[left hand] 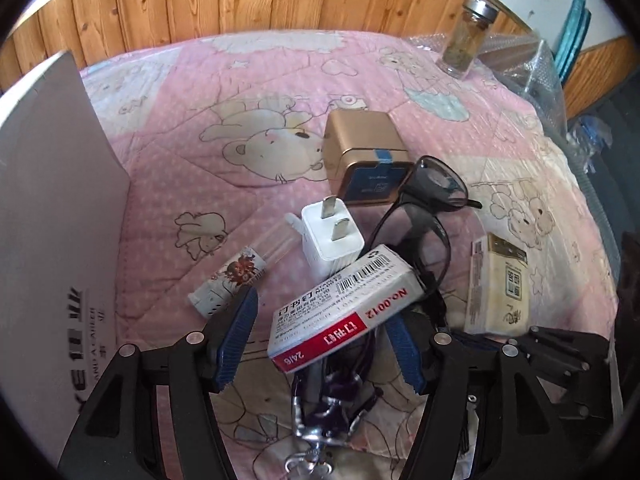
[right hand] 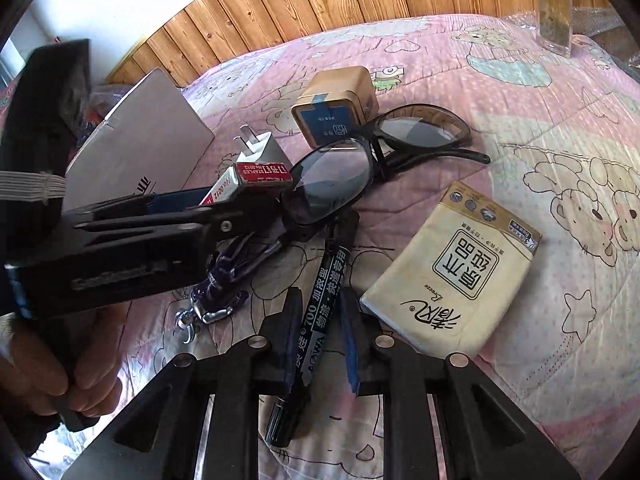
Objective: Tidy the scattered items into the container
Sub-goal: 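Grasp the red-and-white staple box with the left gripper while the right grasps the black marker, then lift the staple box and marker and carry them toward the white box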
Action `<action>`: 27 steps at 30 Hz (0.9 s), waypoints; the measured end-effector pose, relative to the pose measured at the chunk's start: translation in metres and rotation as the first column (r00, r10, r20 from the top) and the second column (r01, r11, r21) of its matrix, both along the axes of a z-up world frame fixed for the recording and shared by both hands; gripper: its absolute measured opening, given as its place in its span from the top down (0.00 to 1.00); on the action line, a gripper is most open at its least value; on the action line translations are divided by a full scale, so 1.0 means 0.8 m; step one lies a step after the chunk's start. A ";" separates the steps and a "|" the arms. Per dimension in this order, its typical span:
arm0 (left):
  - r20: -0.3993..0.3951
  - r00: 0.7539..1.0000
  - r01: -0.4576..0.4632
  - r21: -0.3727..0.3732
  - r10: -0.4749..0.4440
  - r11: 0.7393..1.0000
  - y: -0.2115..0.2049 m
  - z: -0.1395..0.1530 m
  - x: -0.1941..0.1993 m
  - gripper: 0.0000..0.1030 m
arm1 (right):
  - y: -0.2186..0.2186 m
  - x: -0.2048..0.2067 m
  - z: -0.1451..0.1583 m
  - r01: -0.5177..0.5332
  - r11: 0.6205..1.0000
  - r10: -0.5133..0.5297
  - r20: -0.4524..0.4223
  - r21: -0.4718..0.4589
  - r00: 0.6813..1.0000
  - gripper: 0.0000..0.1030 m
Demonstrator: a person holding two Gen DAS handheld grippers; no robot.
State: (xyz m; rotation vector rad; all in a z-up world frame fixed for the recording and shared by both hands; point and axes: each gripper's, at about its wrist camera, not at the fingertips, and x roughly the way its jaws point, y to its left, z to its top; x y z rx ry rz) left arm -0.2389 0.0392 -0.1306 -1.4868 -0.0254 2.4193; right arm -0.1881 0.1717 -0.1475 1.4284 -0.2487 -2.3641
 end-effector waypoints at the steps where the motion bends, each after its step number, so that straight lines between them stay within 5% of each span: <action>1: -0.001 1.000 -0.008 0.016 0.008 1.000 -0.003 -0.001 -0.001 0.39 | 0.002 0.000 0.000 0.004 1.000 -0.004 0.004 -0.002 1.000 0.83; 4: 0.033 0.999 -0.015 0.106 0.012 0.994 -0.008 -0.003 -0.005 0.73 | 0.009 0.002 0.000 0.017 1.000 -0.017 0.023 -0.007 1.000 0.86; 13: 0.064 0.997 -0.037 0.106 0.030 0.994 -0.004 -0.005 -0.005 0.85 | 0.002 -0.005 -0.005 0.011 1.000 -0.011 -0.002 0.028 1.000 0.85; 27: 0.073 0.994 -0.096 0.184 0.084 0.978 -0.034 0.034 0.055 0.86 | 0.006 0.057 0.020 0.014 0.999 -0.014 -0.001 -0.035 1.000 0.86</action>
